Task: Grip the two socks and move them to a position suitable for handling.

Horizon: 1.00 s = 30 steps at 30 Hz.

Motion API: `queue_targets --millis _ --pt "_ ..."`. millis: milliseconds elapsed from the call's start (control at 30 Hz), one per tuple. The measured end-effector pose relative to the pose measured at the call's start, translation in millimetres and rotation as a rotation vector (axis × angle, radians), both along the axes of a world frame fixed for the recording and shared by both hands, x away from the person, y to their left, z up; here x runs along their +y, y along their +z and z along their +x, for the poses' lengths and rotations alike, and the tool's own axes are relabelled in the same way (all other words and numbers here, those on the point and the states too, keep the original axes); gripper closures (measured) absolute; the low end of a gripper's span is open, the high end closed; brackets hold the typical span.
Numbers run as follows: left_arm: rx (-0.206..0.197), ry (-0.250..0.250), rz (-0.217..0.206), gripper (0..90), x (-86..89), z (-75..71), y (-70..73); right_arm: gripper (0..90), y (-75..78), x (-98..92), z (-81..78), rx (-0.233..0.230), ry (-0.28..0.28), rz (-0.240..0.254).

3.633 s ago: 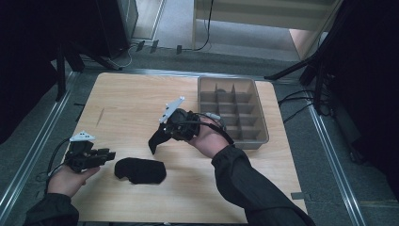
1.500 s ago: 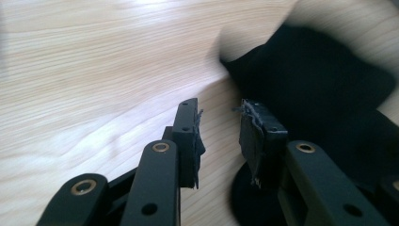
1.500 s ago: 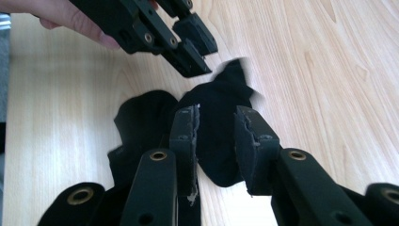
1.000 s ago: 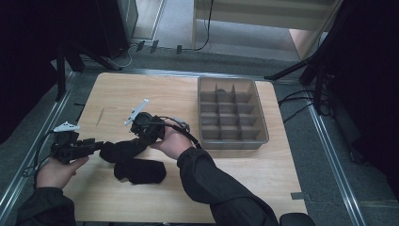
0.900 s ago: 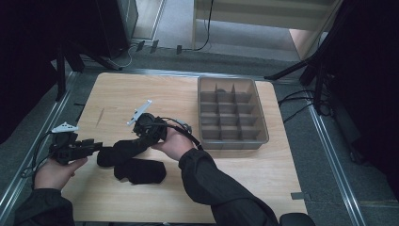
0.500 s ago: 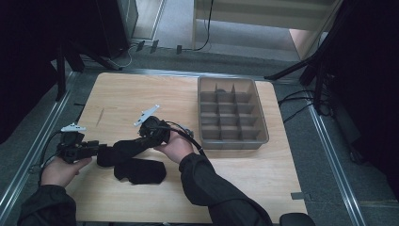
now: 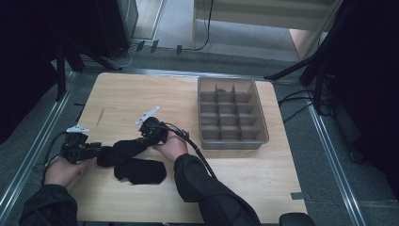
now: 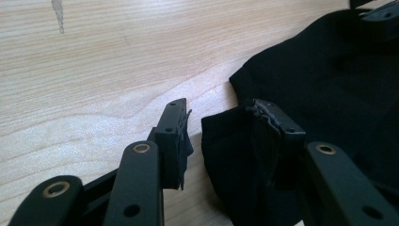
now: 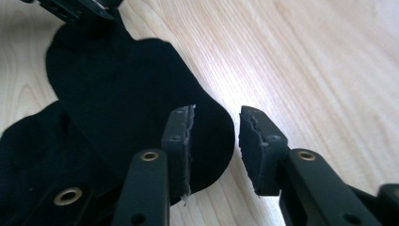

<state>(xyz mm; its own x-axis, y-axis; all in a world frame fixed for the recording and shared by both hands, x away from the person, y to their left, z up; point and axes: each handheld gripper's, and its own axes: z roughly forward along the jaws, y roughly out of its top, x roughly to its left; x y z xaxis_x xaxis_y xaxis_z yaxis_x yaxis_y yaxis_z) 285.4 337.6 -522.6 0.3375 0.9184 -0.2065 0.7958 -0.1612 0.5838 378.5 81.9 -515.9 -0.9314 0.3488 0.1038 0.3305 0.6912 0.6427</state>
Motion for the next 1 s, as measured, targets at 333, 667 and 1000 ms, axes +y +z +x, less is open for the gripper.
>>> queue_targets --millis 333,667,1000 --pt "-0.006 0.013 -0.015 56.7 6.9 -3.0 -0.4 64.0 -12.6 5.3 -0.8 -0.002 0.007 -0.053" --pt "0.040 -0.010 -0.005 58.4 3.7 -2.2 -6.6 66.3 -14.7 4.4 -2.9 0.006 0.003 -0.055" --pt "0.076 -0.021 -0.002 85.3 1.7 1.3 -6.7 82.5 -15.8 2.7 -10.3 -0.015 0.022 -0.048"
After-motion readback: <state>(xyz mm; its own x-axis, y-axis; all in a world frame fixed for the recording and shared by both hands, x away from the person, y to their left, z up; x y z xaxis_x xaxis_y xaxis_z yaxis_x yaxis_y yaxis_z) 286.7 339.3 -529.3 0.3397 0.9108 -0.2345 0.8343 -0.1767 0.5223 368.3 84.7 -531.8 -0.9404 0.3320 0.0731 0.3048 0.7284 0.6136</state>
